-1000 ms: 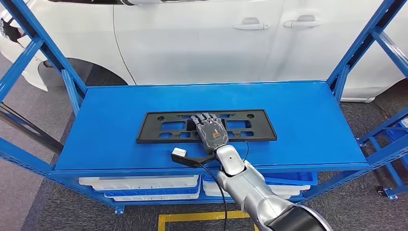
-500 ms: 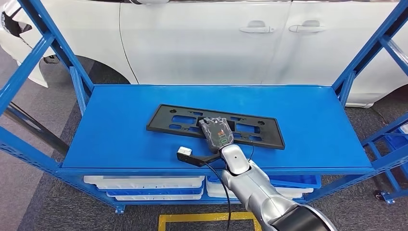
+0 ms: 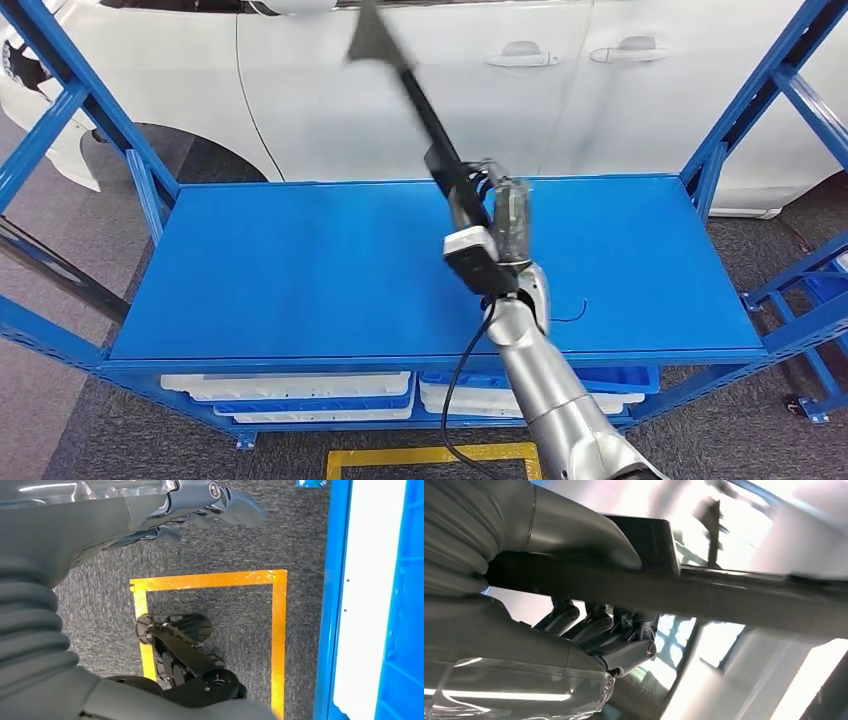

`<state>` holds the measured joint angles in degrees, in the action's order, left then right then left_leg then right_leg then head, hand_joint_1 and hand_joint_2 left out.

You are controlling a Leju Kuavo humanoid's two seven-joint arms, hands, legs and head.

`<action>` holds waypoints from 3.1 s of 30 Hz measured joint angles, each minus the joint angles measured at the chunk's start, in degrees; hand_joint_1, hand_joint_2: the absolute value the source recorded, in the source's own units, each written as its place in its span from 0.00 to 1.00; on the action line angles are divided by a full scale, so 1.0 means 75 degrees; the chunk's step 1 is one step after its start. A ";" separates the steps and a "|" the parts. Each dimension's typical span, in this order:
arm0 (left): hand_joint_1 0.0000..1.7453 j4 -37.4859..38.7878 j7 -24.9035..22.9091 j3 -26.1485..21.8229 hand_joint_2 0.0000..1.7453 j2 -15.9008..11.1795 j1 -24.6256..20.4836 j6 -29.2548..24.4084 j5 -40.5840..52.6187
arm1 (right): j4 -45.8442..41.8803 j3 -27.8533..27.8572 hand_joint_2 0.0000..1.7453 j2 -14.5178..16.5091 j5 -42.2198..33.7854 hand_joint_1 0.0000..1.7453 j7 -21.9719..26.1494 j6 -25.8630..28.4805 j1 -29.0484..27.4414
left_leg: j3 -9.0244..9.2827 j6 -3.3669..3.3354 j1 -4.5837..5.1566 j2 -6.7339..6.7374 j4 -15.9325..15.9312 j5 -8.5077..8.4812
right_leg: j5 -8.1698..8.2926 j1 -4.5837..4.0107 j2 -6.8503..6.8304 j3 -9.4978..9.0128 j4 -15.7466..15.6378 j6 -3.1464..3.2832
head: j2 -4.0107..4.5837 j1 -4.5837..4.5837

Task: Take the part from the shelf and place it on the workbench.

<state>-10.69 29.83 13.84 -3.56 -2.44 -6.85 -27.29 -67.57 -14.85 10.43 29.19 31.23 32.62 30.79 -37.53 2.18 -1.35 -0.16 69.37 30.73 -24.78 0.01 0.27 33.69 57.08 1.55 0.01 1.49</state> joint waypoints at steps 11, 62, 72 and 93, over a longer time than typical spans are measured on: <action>0.00 0.0000 -0.0170 -0.0357 1.00 0.0012 -0.0011 0.0119 -0.0278 | -0.4641 -0.0398 1.00 -0.0729 -0.4727 1.00 0.1076 -0.5798 -0.1530 | 0.0740 -0.0391 0.0009 0.0000 -0.1635 -0.0608 | -0.0910 0.0031 0.0009 0.0717 0.1587 -0.0385 | -0.0001 -0.0047; 0.00 0.0050 -0.0871 -0.0172 1.00 0.0061 0.0014 -0.0326 -0.0465 | -0.4435 -0.1364 1.00 -0.1044 -0.4615 1.00 0.1076 -0.6941 -0.2348 | 0.0532 0.0017 0.0054 0.0051 -0.0093 -0.0023 | 0.0273 0.0065 -0.0066 0.0391 0.0070 -0.0081 | 0.0001 -0.0097; 0.00 0.0052 -0.0988 -0.0174 1.00 0.0148 -0.0009 -0.0279 -0.0549 | -0.4786 -0.1128 1.00 -0.1047 -0.4475 1.00 0.1076 -0.7102 -0.2554 | 0.1067 -0.0463 0.0094 0.0092 -0.1770 -0.0454 | -0.0671 0.0077 -0.0034 0.1022 0.1348 -0.0449 | 0.0000 -0.0123; 0.00 0.0073 -0.1083 -0.0332 1.00 0.0283 0.0099 -0.0333 -0.0834 | -0.5136 -0.1021 1.00 -0.1085 -0.4463 1.00 0.1076 -0.7503 -0.2872 | 0.0665 0.0005 0.0060 0.0055 -0.0389 -0.0190 | 0.0196 0.0041 -0.0098 0.0198 -0.0029 -0.0081 | -0.0001 -0.0093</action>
<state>-10.14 21.71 11.35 -1.44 -1.69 -9.35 -33.55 -106.09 -22.51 2.29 -4.28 39.30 -23.65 9.25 -32.54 2.22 -0.90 0.25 66.45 29.31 -23.31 0.32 -0.46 35.17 56.86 0.94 0.00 0.79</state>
